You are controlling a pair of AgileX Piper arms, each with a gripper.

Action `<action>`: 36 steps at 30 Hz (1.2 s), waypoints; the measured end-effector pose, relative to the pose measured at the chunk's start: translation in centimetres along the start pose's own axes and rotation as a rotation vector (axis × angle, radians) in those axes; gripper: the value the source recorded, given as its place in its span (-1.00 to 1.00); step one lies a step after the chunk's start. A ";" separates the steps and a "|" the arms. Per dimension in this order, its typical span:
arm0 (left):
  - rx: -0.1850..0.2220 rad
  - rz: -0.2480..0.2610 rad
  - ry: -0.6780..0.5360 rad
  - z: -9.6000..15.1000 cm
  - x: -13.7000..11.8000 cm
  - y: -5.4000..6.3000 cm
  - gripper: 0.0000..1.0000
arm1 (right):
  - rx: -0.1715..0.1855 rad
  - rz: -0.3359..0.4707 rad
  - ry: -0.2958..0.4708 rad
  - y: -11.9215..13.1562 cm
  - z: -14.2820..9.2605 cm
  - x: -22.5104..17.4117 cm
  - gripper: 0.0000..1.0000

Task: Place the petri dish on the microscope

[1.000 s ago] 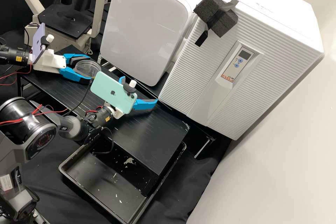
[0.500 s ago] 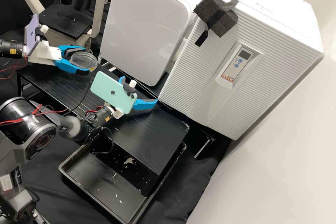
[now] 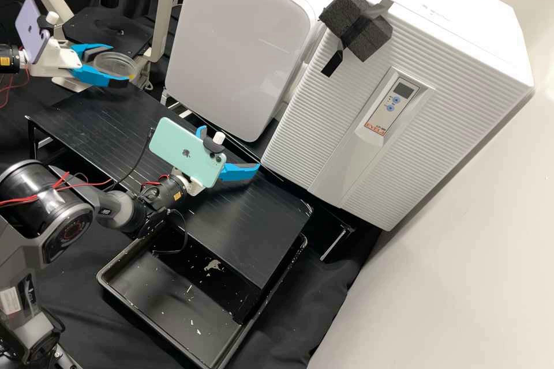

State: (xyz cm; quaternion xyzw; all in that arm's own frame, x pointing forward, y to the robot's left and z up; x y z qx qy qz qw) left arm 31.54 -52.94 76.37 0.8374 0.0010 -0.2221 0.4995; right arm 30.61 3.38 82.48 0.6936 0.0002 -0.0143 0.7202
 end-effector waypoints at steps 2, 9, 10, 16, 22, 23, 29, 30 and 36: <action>-0.010 0.014 0.031 -0.9 -0.3 0.2 -1.00 | 0.000 0.000 0.000 0.0 0.0 0.0 1.00; -0.041 0.039 0.104 -3.3 -1.0 0.9 -1.00 | 0.000 0.000 0.000 0.0 0.0 0.0 1.00; -0.042 0.040 0.109 -3.4 -1.1 0.9 -1.00 | 0.000 0.000 0.000 0.0 0.0 0.0 1.00; -0.042 0.043 0.110 -3.5 -1.0 1.0 -1.00 | 0.000 0.000 0.000 0.0 0.0 0.0 1.00; -0.040 0.061 0.144 -4.1 -0.1 1.2 -1.00 | 0.000 0.000 0.000 0.0 0.0 0.0 1.00; -0.043 0.069 0.149 -4.2 0.1 1.4 -1.00 | 0.000 0.000 0.000 0.0 0.0 0.0 1.00; -0.048 0.087 0.187 -5.2 1.4 2.1 -1.00 | 0.000 0.000 0.000 0.0 0.0 0.0 1.00; -0.054 0.089 0.193 -5.3 1.6 2.2 -1.00 | 0.000 0.000 0.000 0.0 0.0 0.0 1.00; -0.042 0.088 0.219 -6.0 2.8 2.7 -1.00 | 0.000 0.000 0.000 0.0 0.0 0.0 1.00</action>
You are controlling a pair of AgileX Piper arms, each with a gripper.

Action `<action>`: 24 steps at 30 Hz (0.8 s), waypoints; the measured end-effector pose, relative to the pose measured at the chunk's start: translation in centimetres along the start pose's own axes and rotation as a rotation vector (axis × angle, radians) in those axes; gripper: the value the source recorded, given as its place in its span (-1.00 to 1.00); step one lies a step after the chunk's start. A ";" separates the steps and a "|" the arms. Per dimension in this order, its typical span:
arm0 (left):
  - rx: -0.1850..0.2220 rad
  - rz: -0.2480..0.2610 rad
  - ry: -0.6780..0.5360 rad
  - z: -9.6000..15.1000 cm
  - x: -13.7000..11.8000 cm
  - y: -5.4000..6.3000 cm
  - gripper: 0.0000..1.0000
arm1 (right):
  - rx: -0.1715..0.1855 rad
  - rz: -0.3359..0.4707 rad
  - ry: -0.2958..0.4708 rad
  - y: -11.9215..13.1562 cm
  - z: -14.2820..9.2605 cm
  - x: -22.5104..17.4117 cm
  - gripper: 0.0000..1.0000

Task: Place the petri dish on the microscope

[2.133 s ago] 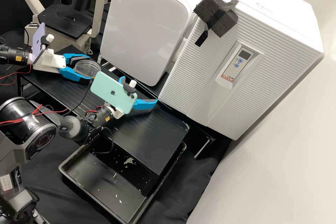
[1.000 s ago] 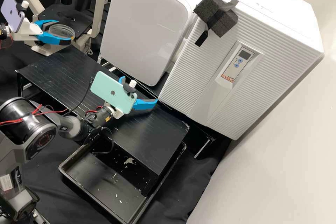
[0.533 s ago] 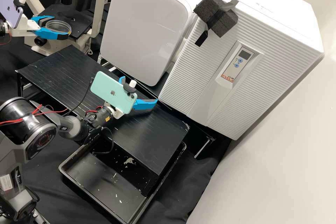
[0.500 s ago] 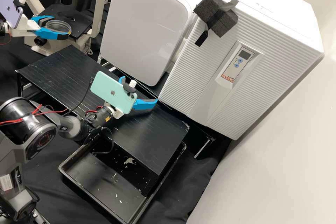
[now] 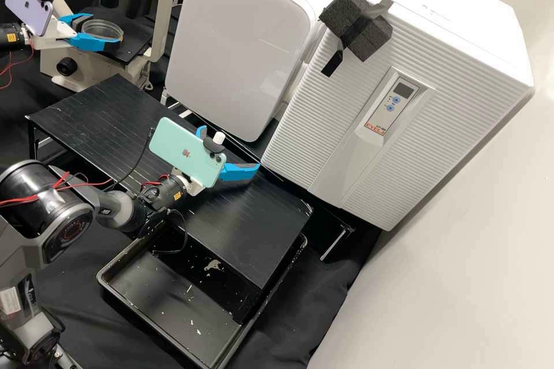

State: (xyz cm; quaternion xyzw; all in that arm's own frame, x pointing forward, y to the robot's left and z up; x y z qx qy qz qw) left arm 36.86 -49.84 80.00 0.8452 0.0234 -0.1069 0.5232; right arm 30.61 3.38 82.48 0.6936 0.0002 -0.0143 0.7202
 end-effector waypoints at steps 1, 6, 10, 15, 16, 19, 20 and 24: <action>0.003 -0.006 0.003 -0.1 0.3 -0.1 -1.00 | 0.000 0.000 0.000 0.0 0.0 0.0 1.00; 0.009 -0.013 0.015 -0.2 1.2 -0.1 -1.00 | 0.000 0.000 0.000 0.0 0.0 0.0 1.00; 0.011 -0.009 0.032 -0.4 2.0 0.1 -1.00 | 0.000 0.000 0.000 0.0 0.0 0.0 1.00; 0.000 -0.005 0.040 -0.6 2.8 0.2 -1.00 | 0.000 0.000 0.000 0.0 0.0 0.0 1.00; 0.001 -0.006 0.042 -0.6 3.0 0.2 -1.00 | 0.000 0.000 0.000 0.0 0.0 0.0 1.00; 0.014 -0.004 0.047 -0.7 3.3 0.2 -1.00 | 0.000 0.000 0.000 0.0 0.0 0.0 1.00; 0.019 -0.007 0.049 -0.8 3.4 0.2 -1.00 | 0.000 0.000 0.000 0.0 0.0 0.0 1.00; 0.028 -0.005 0.055 -1.0 3.5 0.2 -1.00 | 0.000 0.000 0.000 0.0 0.0 0.0 1.00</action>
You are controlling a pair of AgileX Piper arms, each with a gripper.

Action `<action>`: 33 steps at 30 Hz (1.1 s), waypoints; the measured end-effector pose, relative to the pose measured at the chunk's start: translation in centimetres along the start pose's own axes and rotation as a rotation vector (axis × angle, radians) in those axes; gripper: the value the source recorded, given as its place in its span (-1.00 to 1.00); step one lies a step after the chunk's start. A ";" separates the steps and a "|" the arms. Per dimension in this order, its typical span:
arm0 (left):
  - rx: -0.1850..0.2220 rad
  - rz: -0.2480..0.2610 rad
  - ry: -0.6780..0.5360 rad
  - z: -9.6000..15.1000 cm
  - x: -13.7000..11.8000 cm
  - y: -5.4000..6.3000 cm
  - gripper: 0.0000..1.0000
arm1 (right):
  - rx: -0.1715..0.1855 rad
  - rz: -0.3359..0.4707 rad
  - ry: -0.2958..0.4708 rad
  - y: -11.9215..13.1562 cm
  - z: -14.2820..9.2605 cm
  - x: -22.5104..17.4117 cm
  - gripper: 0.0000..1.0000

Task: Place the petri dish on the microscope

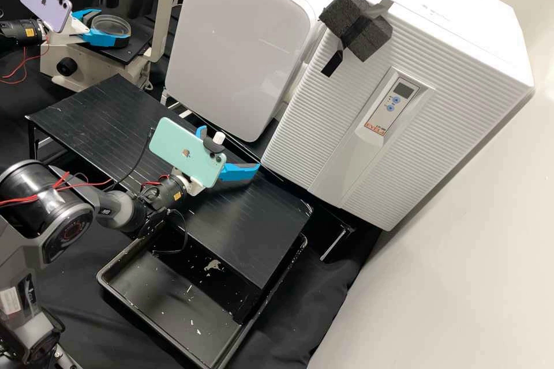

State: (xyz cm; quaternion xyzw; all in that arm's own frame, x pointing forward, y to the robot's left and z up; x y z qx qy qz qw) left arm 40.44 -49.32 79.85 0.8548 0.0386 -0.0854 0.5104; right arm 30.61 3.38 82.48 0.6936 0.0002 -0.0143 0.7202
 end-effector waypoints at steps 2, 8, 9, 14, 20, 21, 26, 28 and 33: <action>-0.003 -0.001 0.002 0.0 0.0 -0.1 -1.00 | 0.000 0.000 0.000 0.0 0.0 0.0 1.00; -0.004 0.015 0.008 -0.3 0.3 -0.4 1.00 | 0.000 0.000 0.000 0.0 0.0 0.0 1.00; -0.001 0.018 0.009 -0.4 0.3 -0.4 1.00 | 0.000 0.000 0.000 0.0 0.0 0.0 1.00; 0.001 0.014 0.023 -0.6 0.4 -0.7 1.00 | 0.000 0.000 0.000 0.0 0.0 0.0 1.00; 0.018 0.018 0.033 -1.0 0.3 -0.9 1.00 | 0.000 0.000 0.000 0.0 0.0 0.0 1.00; 0.024 0.023 0.037 -1.0 0.2 -1.0 1.00 | 0.000 0.000 0.000 0.0 0.0 0.0 1.00; 0.022 0.037 0.054 -1.4 -0.4 -1.5 1.00 | 0.000 0.000 0.000 0.0 0.0 0.0 1.00; 0.020 0.034 0.057 -1.3 -0.8 -1.5 1.00 | 0.000 0.000 0.000 0.0 0.0 0.0 1.00; 0.021 0.029 0.051 -0.9 -2.5 -1.4 1.00 | 0.000 0.000 0.000 0.0 0.0 0.0 1.00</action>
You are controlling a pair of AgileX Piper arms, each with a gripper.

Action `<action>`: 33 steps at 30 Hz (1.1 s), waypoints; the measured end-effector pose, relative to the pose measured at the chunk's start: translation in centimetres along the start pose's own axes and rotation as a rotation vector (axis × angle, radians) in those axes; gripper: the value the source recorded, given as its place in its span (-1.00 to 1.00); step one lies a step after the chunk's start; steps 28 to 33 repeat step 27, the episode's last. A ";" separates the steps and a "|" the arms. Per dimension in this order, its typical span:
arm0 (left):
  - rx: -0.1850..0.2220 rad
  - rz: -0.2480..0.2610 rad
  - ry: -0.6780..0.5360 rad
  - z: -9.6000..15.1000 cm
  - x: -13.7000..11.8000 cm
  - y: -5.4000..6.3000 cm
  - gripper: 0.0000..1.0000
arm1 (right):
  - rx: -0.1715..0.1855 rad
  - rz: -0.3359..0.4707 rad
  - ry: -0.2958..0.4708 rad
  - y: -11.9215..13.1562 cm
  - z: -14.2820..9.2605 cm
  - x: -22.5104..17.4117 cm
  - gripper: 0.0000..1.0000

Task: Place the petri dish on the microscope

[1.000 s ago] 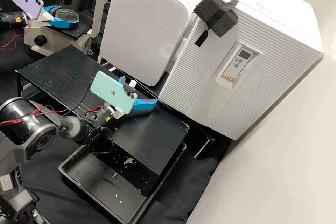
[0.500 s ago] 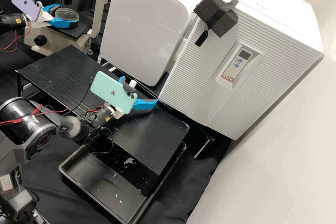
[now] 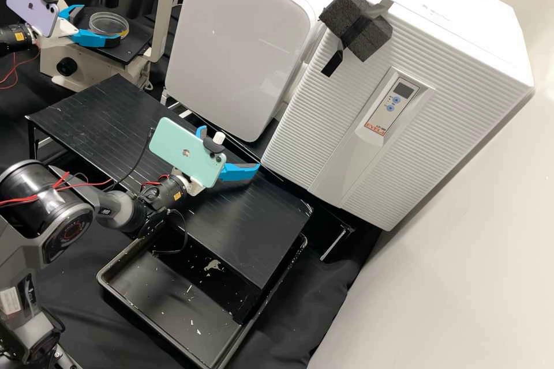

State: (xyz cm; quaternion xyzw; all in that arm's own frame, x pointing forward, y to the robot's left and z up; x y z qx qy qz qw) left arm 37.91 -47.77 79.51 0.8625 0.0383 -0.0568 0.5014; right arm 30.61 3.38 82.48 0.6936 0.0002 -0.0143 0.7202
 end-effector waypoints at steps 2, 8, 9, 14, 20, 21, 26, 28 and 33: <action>0.000 -0.002 -0.007 0.3 -0.8 0.1 1.00 | 0.000 0.000 0.000 0.0 0.0 0.0 1.00; -0.006 -0.010 -0.069 2.8 -3.5 -0.3 1.00 | 0.000 0.000 0.000 0.0 0.0 0.0 1.00; -0.002 -0.011 -0.082 3.3 -4.0 -0.4 1.00 | 0.000 0.000 0.000 0.0 0.0 0.0 1.00; 0.035 0.000 -0.114 5.4 -6.5 -0.8 1.00 | 0.000 0.000 0.000 0.0 0.0 0.0 1.00; 0.096 0.058 -0.138 7.7 -9.5 -1.2 1.00 | 0.000 0.000 0.000 0.0 0.0 0.0 1.00; 0.111 0.079 -0.136 8.1 -10.0 -1.3 1.00 | 0.000 0.000 0.000 0.0 0.0 0.0 1.00; 0.159 0.185 -0.193 9.4 -11.7 -1.6 1.00 | 0.000 0.000 0.000 0.0 0.0 0.0 1.00; 0.162 0.219 -0.215 9.5 -12.1 -1.7 1.00 | 0.000 0.000 0.000 0.0 0.0 0.0 1.00; 0.162 0.219 -0.215 9.5 -12.1 -1.7 1.00 | 0.000 0.000 0.000 0.0 0.0 0.0 1.00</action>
